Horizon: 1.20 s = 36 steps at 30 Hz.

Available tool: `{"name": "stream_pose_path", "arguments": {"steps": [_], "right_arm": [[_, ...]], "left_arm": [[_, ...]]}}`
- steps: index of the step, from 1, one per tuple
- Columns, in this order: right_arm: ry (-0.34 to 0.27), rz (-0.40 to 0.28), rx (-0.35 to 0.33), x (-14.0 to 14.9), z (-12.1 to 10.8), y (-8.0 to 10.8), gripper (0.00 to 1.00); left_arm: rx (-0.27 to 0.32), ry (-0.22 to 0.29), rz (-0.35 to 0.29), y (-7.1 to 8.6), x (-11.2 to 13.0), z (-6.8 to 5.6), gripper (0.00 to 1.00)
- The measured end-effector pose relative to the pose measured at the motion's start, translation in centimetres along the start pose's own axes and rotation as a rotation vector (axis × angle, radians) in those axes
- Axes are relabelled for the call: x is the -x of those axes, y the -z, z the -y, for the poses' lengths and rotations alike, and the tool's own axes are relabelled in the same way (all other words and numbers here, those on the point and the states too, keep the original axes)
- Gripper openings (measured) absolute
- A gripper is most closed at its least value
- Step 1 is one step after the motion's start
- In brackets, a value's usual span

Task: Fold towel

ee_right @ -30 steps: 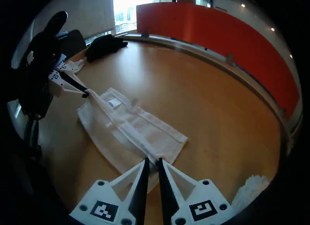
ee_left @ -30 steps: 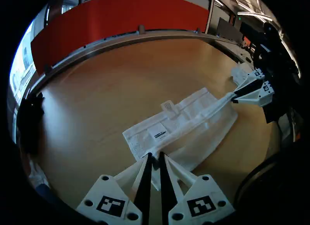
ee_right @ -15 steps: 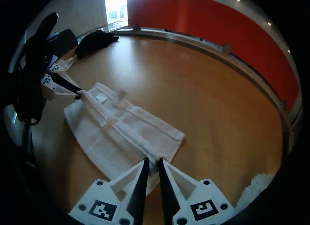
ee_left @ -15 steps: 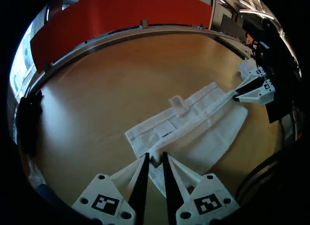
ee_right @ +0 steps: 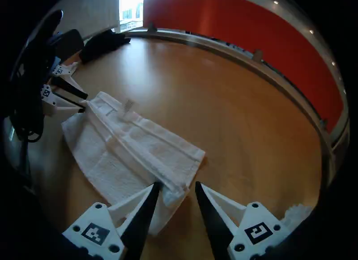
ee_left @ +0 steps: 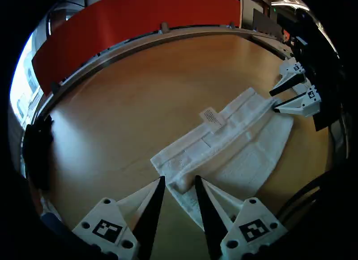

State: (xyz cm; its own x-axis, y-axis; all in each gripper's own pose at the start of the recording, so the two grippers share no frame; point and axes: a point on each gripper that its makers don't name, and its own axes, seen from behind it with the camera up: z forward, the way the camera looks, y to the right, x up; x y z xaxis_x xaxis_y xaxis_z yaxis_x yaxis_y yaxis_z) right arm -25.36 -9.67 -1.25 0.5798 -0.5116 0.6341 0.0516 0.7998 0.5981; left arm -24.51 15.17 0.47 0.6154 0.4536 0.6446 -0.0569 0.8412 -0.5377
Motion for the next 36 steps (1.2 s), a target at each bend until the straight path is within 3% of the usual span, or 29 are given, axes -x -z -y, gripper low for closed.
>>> {"name": "stream_pose_path", "arguments": {"steps": [5, 11, 21, 25, 27, 29, 36], "right_arm": [[0.000, 0.000, 0.021, -0.4, -0.8, -0.2, 0.69], [-0.009, -0.007, 0.038, -1.3, -1.7, -0.4, 0.69], [-0.007, -0.022, 0.068, -2.6, -3.0, -0.3, 0.75], [-0.009, -0.032, 0.078, -2.9, -3.1, -0.1, 0.88], [-0.010, -0.037, 0.077, -2.9, -3.1, 0.0, 0.93], [-0.013, -0.039, 0.080, -2.9, -3.1, 0.1, 0.96], [-0.031, -0.049, 0.079, -2.7, -2.7, 0.7, 0.97]], "left_arm": [[-0.012, -0.005, -0.004, -0.1, -0.2, 0.5, 0.58], [-0.029, -0.016, -0.009, -0.3, -0.7, 1.3, 0.62], [-0.061, -0.003, -0.024, 0.0, -1.9, 3.0, 0.64], [-0.058, 0.008, -0.022, 0.3, -1.9, 3.2, 0.81], [-0.054, 0.014, -0.020, 0.4, -1.8, 3.1, 0.83], [-0.058, 0.021, -0.019, 0.5, -1.7, 3.2, 0.95], [-0.059, 0.042, -0.021, 1.1, -1.4, 3.1, 0.98]]}}
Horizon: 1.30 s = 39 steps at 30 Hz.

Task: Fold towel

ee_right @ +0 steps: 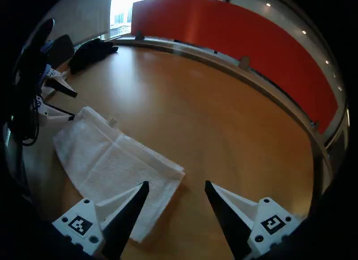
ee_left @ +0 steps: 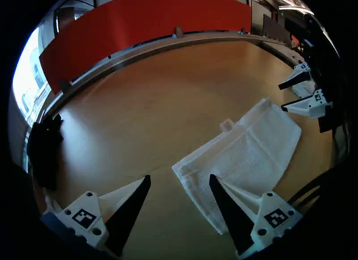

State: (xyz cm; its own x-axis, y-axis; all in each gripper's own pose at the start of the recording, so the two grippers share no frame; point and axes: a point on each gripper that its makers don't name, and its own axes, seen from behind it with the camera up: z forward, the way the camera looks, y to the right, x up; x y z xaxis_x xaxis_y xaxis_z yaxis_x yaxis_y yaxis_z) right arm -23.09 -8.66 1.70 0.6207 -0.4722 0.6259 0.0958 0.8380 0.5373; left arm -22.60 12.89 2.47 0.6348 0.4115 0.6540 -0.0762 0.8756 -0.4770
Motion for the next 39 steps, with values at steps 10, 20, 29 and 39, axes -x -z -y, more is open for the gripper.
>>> {"name": "stream_pose_path", "arguments": {"steps": [10, 20, 29, 39], "right_arm": [[-0.013, -0.006, -0.002, 0.7, 0.8, 1.5, 0.97], [-0.015, -0.007, -0.006, 2.4, 1.9, 3.6, 0.97], [-0.012, -0.020, -0.004, 3.2, 2.5, 5.3, 0.97], [0.010, -0.028, -0.040, 3.1, 3.2, 5.3, 0.97]], "left_arm": [[0.008, 0.032, -0.002, 1.5, 0.6, -0.6, 0.97], [0.010, 0.088, 0.003, 3.7, 2.8, -1.3, 0.97], [0.010, 0.132, 0.006, 5.2, 4.6, -1.9, 0.98], [-0.020, 0.180, 0.004, 6.4, 5.9, -1.7, 0.98]]}}
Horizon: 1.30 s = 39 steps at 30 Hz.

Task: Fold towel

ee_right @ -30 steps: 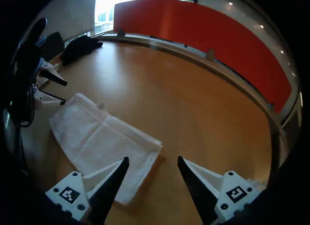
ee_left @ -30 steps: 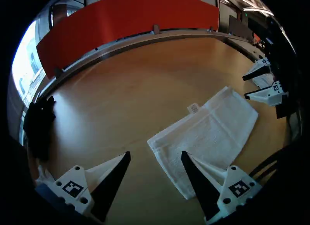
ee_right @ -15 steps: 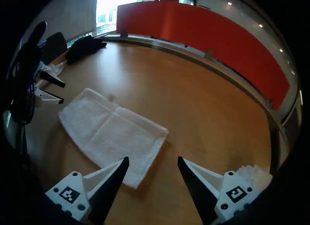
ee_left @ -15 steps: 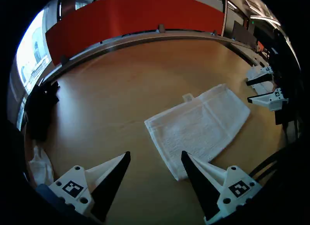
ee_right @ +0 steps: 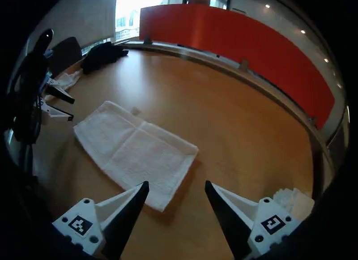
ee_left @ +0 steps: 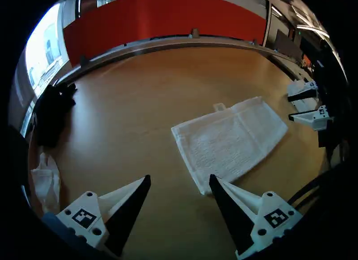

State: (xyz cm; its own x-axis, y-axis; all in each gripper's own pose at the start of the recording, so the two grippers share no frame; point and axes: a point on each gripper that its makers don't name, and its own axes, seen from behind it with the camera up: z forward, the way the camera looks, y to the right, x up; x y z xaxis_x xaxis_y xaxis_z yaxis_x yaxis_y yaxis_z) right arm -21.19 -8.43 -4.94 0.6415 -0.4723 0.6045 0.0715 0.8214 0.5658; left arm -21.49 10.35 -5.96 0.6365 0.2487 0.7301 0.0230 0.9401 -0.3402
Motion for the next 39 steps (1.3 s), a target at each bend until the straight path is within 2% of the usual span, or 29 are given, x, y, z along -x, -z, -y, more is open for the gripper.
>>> {"name": "stream_pose_path", "arguments": {"steps": [8, 17, 30, 34, 39], "right_arm": [[0.054, 0.006, -0.047, 0.0, 0.6, -0.4, 0.97], [0.081, 0.020, -0.079, 0.3, 0.8, -0.9, 0.97], [0.118, 0.069, -0.114, 2.6, 1.2, -1.5, 0.96], [0.121, 0.094, -0.128, 3.8, 1.5, -1.6, 0.93], [0.124, 0.122, -0.144, 5.1, 1.8, -1.6, 0.79]], "left_arm": [[-0.043, 0.065, -0.013, 1.7, 1.3, 1.2, 0.97], [-0.093, 0.141, -0.017, 3.7, 3.3, 2.2, 0.97], [-0.123, 0.189, -0.011, 5.8, 5.3, 2.2, 0.97], [-0.124, 0.207, -0.003, 6.1, 6.1, 2.1, 0.97], [-0.131, 0.218, 0.004, 6.4, 6.8, 2.1, 0.97]]}}
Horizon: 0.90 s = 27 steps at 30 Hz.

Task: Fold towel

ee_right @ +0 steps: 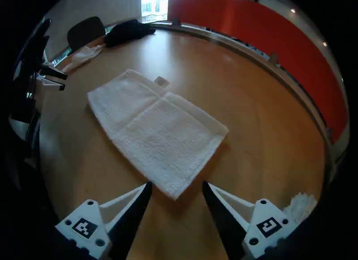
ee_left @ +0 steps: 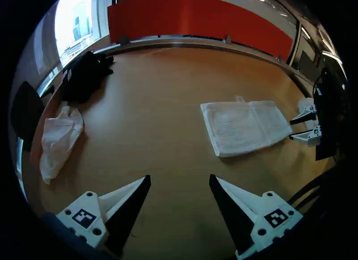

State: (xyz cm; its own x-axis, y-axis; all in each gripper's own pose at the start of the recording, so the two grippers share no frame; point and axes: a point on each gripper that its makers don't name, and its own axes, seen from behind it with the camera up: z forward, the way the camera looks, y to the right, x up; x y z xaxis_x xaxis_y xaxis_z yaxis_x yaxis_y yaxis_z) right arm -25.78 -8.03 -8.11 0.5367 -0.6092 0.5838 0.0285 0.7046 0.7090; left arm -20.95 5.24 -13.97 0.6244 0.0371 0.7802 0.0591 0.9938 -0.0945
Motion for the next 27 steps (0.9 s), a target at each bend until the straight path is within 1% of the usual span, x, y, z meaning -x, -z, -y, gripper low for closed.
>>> {"name": "stream_pose_path", "arguments": {"steps": [3, 7, 12, 15, 23, 27], "right_arm": [[-0.006, 0.018, -0.003, 0.5, 0.0, -0.1, 0.70], [-0.013, 0.031, -0.020, 0.9, 0.2, 0.0, 0.60], [-0.013, 0.046, -0.041, 1.4, 0.5, 0.0, 0.40], [-0.011, 0.050, -0.051, 1.5, 0.7, 0.1, 0.32], [-0.002, 0.042, -0.053, 1.2, 0.6, 0.8, 0.30], [0.003, 0.039, -0.054, 1.0, 0.7, 0.9, 0.19]], "left_arm": [[0.000, 0.003, -0.001, 0.2, 0.1, 0.0, 0.97], [0.001, 0.009, -0.002, 0.3, 0.2, 0.2, 0.97], [-0.002, 0.013, 0.002, 0.4, 0.6, 0.4, 0.97], [-0.004, 0.013, 0.005, 0.4, 0.8, 0.5, 0.97], [-0.003, 0.012, 0.008, 0.5, 1.0, 0.4, 0.97], [-0.002, 0.010, 0.009, 0.4, 1.1, 0.4, 0.97]]}}
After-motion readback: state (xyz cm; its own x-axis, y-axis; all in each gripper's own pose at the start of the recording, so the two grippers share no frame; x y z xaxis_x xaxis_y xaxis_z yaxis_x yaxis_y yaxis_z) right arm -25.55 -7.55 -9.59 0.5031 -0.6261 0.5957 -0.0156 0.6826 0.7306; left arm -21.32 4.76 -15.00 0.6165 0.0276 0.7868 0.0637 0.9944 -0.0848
